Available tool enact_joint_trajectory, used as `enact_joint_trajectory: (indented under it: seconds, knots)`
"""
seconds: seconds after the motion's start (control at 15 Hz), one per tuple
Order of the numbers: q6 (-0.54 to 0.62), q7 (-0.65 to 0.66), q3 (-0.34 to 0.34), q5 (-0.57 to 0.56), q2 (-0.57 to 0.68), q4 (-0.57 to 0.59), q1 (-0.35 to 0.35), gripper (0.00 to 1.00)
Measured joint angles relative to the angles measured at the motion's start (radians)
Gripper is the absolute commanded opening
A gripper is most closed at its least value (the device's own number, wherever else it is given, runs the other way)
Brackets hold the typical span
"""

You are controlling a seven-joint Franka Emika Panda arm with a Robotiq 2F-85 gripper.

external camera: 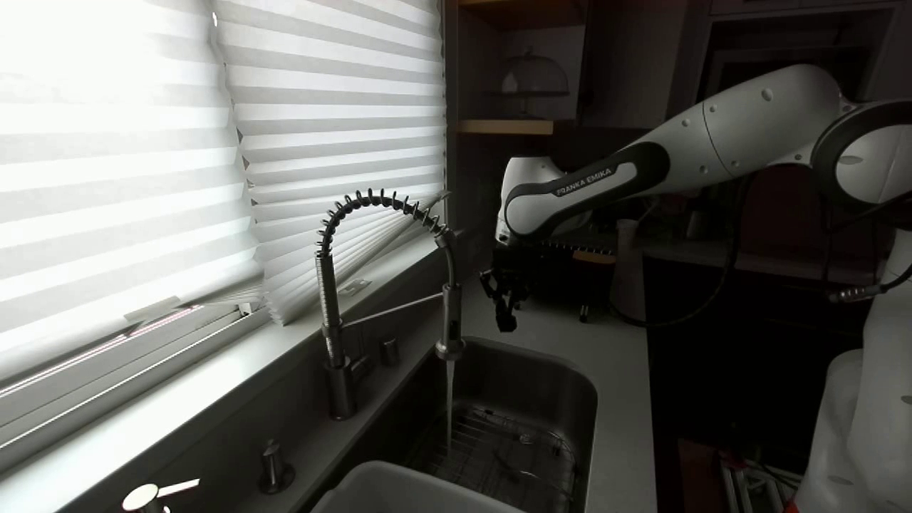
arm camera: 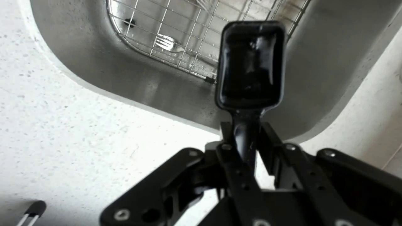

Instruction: Place the black ladle under the running faucet then put it back on the counter.

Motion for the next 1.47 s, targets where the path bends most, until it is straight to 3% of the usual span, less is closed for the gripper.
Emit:
enact_joint_trajectory:
  seconds: [0.87,1.47]
  knots:
    - [0.011,0.422,-0.115,-0.033,0.021,-0.077,-0.115,0.06]
    - [0.157,0.453,-0.140,0.099,0.057,-0.165,-0.146,0.06]
